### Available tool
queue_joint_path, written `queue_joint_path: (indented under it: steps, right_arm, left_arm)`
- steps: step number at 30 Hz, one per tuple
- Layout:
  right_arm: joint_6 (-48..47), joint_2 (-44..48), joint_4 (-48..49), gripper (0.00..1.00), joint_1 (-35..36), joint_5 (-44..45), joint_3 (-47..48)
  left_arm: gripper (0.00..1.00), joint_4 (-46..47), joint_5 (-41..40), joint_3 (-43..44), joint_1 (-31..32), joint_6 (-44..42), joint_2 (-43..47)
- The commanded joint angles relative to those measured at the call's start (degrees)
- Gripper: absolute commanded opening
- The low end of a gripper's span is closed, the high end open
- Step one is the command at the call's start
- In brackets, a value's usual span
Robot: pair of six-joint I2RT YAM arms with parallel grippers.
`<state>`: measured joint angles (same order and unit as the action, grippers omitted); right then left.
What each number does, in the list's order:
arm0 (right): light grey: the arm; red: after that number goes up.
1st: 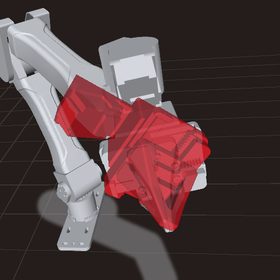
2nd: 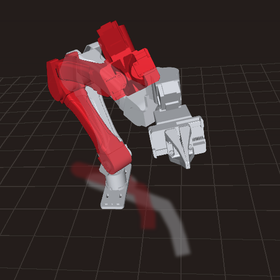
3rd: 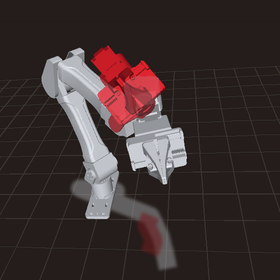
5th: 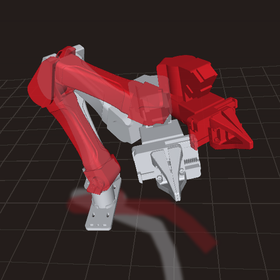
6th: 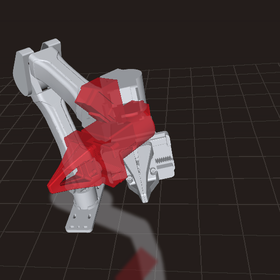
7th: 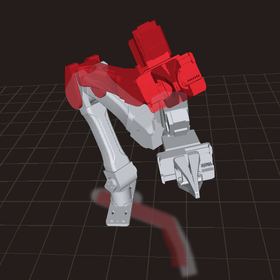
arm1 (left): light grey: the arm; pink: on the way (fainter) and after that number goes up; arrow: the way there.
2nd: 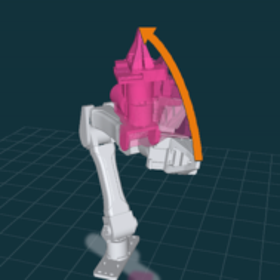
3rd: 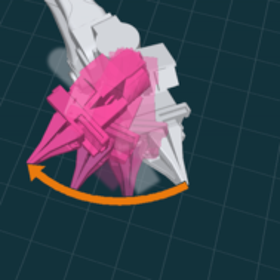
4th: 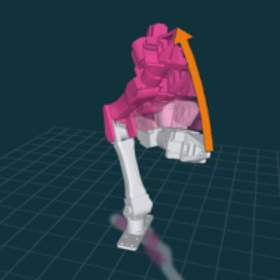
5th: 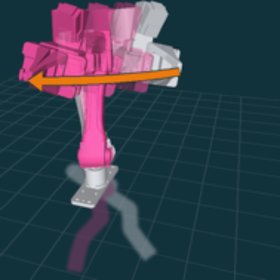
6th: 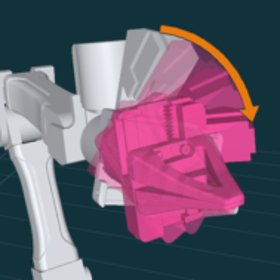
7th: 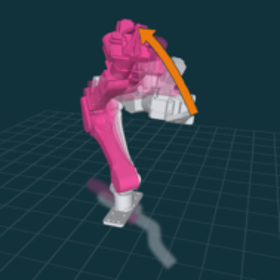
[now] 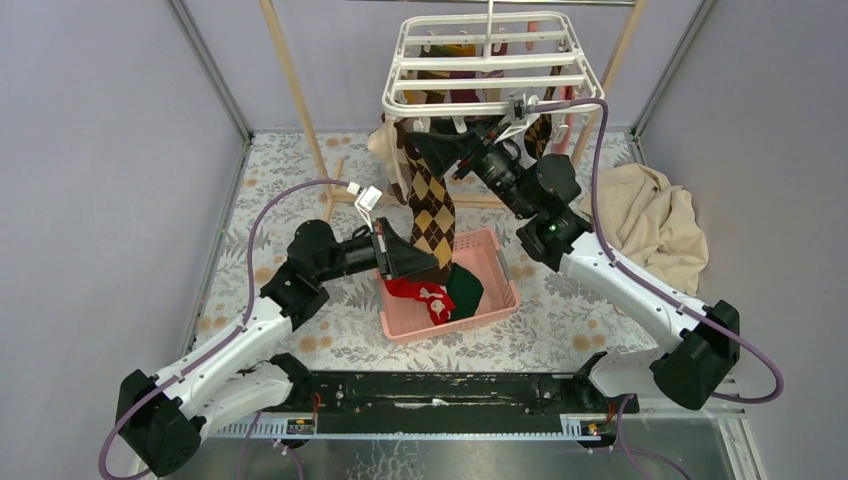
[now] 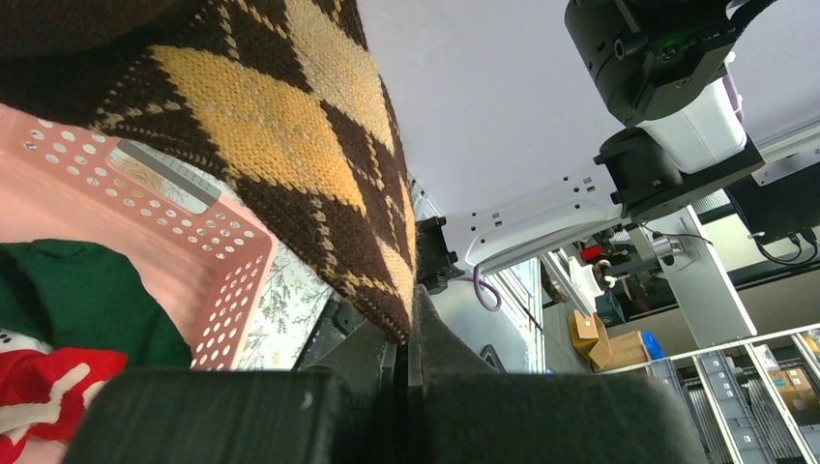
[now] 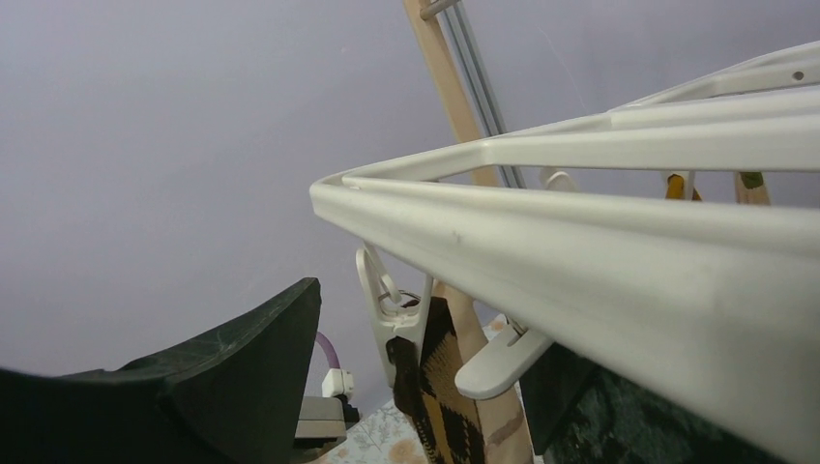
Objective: Remove the socks clipped to the hanger
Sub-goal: Remove the sock from the hanger.
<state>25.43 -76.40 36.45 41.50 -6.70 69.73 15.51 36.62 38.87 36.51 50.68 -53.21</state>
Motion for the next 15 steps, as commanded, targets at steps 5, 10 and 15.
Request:
queue_joint_path:
  steps: [5,10,15]
  right_arm:
    - [3.06,-0.54,9.16,0.75,-0.22,0.58,-1.07]
    - [3.68,-0.89,10.42,0.71,-0.32,1.14,-1.3]
    - [4.07,-1.53,10.72,0.66,-0.35,1.33,-0.85]
  left_arm:
    - [0.0,1.09,1.24,1.18,0.83,-0.78,-0.47]
    - [0.0,1.1,1.19,1.04,1.18,-0.78,-0.62]
    - [0.0,1.17,0.95,0.74,1.68,-0.75,-0.62]
